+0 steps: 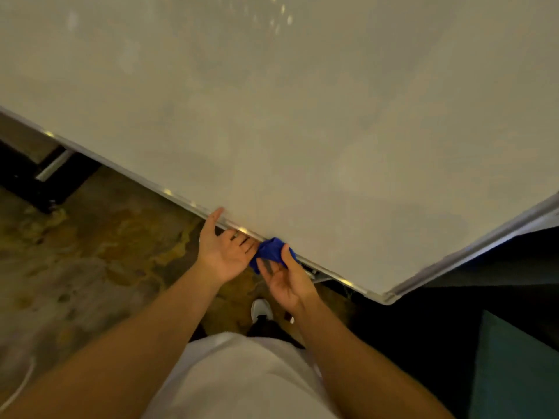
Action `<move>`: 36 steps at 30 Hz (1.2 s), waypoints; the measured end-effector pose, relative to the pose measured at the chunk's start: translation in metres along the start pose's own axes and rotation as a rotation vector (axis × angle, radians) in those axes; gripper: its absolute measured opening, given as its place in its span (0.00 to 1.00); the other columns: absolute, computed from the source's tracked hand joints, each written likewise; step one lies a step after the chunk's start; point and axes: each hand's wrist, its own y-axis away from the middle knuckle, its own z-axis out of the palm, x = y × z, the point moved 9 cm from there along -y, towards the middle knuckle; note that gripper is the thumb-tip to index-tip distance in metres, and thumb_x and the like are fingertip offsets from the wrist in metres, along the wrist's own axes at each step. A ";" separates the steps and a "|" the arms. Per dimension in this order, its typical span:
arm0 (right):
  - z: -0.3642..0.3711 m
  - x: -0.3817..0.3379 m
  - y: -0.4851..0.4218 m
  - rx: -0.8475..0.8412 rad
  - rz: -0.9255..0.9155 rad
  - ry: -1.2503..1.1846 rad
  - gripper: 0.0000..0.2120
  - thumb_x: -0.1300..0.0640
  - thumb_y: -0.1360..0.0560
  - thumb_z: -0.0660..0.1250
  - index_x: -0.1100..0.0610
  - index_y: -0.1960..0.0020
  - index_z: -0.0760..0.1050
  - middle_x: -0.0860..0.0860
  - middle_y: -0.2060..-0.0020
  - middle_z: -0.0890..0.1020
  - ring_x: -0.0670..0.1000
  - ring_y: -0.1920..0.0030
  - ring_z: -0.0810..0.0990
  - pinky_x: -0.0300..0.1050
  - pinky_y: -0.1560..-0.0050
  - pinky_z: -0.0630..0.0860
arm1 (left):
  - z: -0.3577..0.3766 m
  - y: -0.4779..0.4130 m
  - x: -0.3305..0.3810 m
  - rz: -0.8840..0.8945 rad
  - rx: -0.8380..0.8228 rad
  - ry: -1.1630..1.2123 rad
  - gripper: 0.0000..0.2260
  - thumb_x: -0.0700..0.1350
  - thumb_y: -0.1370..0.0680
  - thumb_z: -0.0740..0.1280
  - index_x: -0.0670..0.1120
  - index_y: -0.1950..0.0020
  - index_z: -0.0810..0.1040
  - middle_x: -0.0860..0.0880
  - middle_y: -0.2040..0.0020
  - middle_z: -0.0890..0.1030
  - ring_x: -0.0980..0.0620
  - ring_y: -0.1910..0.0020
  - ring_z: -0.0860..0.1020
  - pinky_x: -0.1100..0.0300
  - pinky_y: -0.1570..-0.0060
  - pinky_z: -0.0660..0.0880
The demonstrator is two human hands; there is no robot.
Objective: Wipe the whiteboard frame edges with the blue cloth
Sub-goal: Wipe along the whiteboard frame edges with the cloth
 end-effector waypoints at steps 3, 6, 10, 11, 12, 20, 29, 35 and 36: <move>-0.001 -0.010 0.019 0.081 0.062 0.248 0.15 0.60 0.26 0.69 0.60 0.40 0.76 0.59 0.46 0.82 0.56 0.48 0.82 0.51 0.50 0.81 | 0.002 0.001 -0.005 0.064 0.012 0.042 0.31 0.63 0.30 0.71 0.43 0.36 0.77 0.42 0.42 0.83 0.42 0.43 0.82 0.47 0.47 0.77; -0.012 -0.020 0.060 0.135 0.115 0.542 0.17 0.63 0.26 0.70 0.61 0.38 0.76 0.59 0.51 0.84 0.57 0.54 0.84 0.51 0.59 0.82 | 0.004 0.004 -0.006 0.102 0.006 0.075 0.29 0.63 0.28 0.67 0.42 0.38 0.76 0.41 0.41 0.80 0.41 0.41 0.78 0.45 0.49 0.76; 0.066 -0.066 0.115 -0.157 -0.377 1.335 0.14 0.61 0.30 0.75 0.56 0.46 0.77 0.51 0.55 0.84 0.48 0.55 0.82 0.40 0.57 0.77 | 0.008 0.016 -0.010 0.120 -0.035 0.108 0.28 0.65 0.26 0.64 0.43 0.39 0.77 0.42 0.45 0.81 0.43 0.45 0.79 0.47 0.50 0.77; 0.099 -0.068 0.125 -0.272 -0.552 1.591 0.13 0.62 0.31 0.74 0.55 0.49 0.76 0.49 0.57 0.82 0.47 0.57 0.79 0.39 0.57 0.75 | 0.009 0.018 -0.014 0.116 -0.055 0.131 0.29 0.65 0.25 0.63 0.42 0.38 0.77 0.42 0.45 0.81 0.42 0.46 0.80 0.48 0.53 0.78; 0.129 -0.066 0.132 -0.398 -0.682 1.778 0.13 0.64 0.32 0.72 0.57 0.48 0.76 0.51 0.57 0.81 0.49 0.56 0.78 0.41 0.55 0.74 | 0.011 0.018 -0.018 0.110 -0.079 0.149 0.31 0.66 0.25 0.61 0.42 0.35 0.76 0.41 0.43 0.80 0.42 0.44 0.79 0.48 0.52 0.77; 0.219 0.024 0.081 -1.120 -1.173 3.323 0.19 0.59 0.25 0.65 0.57 0.34 0.70 0.59 0.32 0.69 0.62 0.37 0.68 0.54 0.43 0.69 | 0.016 0.016 -0.057 0.060 -0.069 0.387 0.41 0.75 0.27 0.47 0.42 0.35 0.72 0.43 0.42 0.78 0.42 0.43 0.76 0.44 0.41 0.71; 0.171 0.047 0.008 -1.786 -1.255 3.652 0.40 0.31 0.26 0.46 0.56 0.24 0.59 0.56 0.22 0.56 0.61 0.22 0.43 0.69 0.29 0.38 | 0.027 -0.010 -0.061 0.158 0.016 0.618 0.41 0.77 0.29 0.45 0.45 0.45 0.79 0.43 0.42 0.79 0.43 0.43 0.75 0.47 0.43 0.71; 0.152 0.067 -0.030 -1.703 -1.077 3.962 0.28 0.37 0.20 0.46 0.47 0.25 0.63 0.51 0.22 0.58 0.60 0.22 0.45 0.69 0.30 0.32 | 0.033 -0.010 -0.057 0.248 0.083 0.673 0.44 0.79 0.31 0.48 0.44 0.41 0.78 0.41 0.41 0.79 0.41 0.43 0.76 0.48 0.46 0.74; 0.148 0.068 -0.028 -1.755 -1.060 3.956 0.25 0.39 0.20 0.50 0.47 0.27 0.66 0.51 0.25 0.64 0.61 0.23 0.52 0.68 0.28 0.38 | 0.031 -0.007 -0.058 0.258 0.101 0.689 0.43 0.79 0.32 0.49 0.43 0.43 0.78 0.41 0.42 0.79 0.40 0.43 0.77 0.47 0.47 0.74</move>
